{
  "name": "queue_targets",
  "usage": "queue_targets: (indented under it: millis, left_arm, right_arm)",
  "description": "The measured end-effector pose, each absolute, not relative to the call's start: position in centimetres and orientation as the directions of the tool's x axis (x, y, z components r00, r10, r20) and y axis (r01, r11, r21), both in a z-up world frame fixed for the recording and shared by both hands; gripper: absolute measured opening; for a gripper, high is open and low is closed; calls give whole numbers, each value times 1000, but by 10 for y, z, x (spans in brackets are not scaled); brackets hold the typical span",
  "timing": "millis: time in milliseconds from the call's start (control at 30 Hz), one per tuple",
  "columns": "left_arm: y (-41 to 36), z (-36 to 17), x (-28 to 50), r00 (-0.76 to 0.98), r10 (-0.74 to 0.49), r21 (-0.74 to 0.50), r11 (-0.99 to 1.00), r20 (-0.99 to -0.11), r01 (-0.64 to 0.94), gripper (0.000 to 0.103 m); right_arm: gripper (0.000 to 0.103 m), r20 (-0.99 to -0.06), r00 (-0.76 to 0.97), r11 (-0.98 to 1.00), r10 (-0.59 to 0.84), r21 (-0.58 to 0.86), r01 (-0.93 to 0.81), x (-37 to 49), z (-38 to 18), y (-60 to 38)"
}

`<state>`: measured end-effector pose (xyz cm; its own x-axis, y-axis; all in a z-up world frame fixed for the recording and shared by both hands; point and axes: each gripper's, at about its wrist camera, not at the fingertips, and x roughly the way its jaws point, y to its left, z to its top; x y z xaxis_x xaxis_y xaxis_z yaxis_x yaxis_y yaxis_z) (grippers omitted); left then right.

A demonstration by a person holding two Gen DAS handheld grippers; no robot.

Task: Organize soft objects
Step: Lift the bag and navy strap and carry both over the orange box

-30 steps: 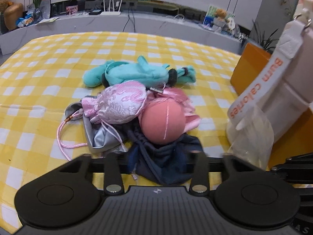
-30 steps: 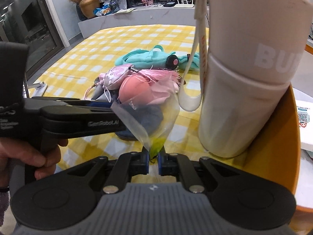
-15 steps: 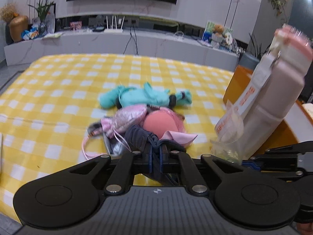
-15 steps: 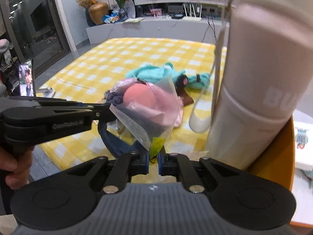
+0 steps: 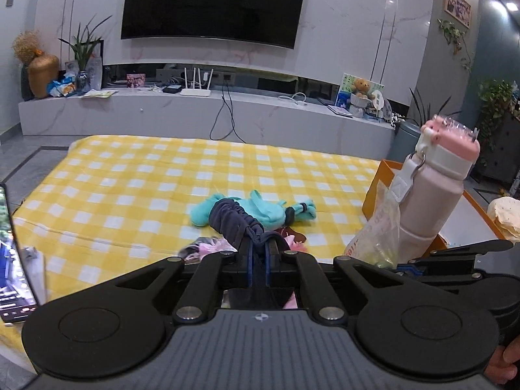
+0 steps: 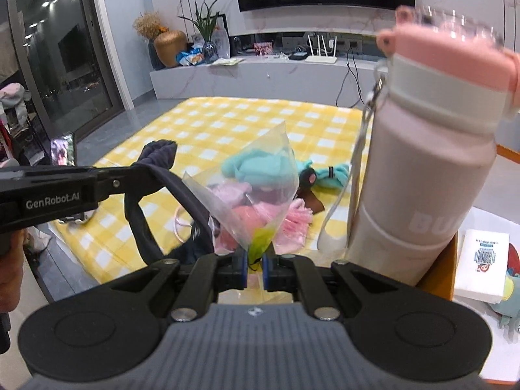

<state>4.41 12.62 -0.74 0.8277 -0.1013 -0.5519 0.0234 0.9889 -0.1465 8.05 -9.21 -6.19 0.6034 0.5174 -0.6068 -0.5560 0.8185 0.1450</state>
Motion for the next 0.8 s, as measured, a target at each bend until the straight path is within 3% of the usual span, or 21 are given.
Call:
queue_targets:
  millis: [400, 800]
  left_arm:
    - [117, 17, 17, 838, -113, -135, 990, -534, 48, 7]
    - [69, 47, -1, 845, -254, -142, 967, -471, 211, 7]
  right_arm:
    - [5, -520, 615, 779, 592, 173, -603, 46, -18, -105]
    - [5, -434, 712, 823, 553, 150, -548, 5, 14, -162]
